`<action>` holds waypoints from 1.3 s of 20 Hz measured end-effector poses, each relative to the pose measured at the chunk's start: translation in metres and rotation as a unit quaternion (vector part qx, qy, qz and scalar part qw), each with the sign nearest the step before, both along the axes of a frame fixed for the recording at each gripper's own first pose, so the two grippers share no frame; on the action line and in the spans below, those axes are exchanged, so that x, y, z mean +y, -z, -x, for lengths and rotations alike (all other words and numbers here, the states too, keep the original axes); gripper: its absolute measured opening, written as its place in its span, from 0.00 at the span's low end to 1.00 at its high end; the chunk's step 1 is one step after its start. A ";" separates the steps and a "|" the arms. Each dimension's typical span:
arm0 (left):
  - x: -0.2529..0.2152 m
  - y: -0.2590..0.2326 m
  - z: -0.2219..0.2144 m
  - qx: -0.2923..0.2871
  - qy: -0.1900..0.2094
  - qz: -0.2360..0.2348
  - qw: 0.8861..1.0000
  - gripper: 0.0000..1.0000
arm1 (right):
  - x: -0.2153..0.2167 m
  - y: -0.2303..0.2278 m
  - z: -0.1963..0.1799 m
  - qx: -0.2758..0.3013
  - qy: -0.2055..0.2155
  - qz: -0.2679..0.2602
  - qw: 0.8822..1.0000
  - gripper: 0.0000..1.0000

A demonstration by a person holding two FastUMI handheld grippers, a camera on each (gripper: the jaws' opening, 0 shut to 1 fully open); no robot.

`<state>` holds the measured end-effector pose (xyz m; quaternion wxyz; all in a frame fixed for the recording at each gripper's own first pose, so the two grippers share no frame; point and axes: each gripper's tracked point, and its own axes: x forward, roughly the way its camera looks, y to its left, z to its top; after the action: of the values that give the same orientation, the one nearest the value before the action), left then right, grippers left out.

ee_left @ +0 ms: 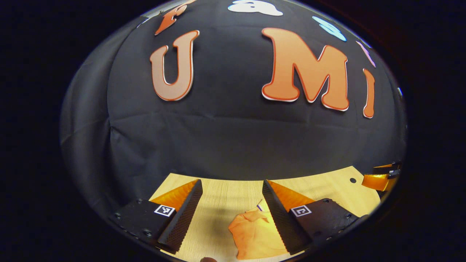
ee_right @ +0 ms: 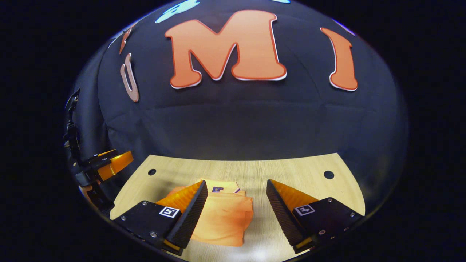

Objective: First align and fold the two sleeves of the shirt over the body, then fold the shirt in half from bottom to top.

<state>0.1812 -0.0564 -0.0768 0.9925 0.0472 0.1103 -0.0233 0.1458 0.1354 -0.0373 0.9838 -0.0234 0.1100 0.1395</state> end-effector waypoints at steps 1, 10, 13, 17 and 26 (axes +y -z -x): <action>0.001 -0.011 0.009 -0.009 0.002 0.004 1.000 0.99 | 0.000 -0.008 0.011 -0.014 -0.001 0.000 1.000 0.99; 0.016 -0.078 0.125 -0.097 0.004 -0.004 0.995 0.99 | -0.016 -0.049 0.107 -0.102 -0.007 -0.015 0.995 0.98; 0.010 -0.087 0.156 -0.119 0.014 -0.009 0.993 0.99 | -0.019 -0.059 0.134 -0.129 -0.003 -0.044 0.991 0.98; 0.001 -0.084 0.187 -0.122 0.029 -0.001 0.992 0.98 | -0.026 -0.059 0.165 -0.151 0.010 -0.052 0.987 0.98; 0.022 -0.070 0.208 -0.117 0.027 0.033 0.992 0.99 | -0.020 -0.044 0.207 -0.172 0.035 -0.048 0.983 0.98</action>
<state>-0.0273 -0.0346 -0.0067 0.9986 0.0197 -0.0084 -0.0486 -0.0612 0.1151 0.0068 0.9924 0.0042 -0.0667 0.1036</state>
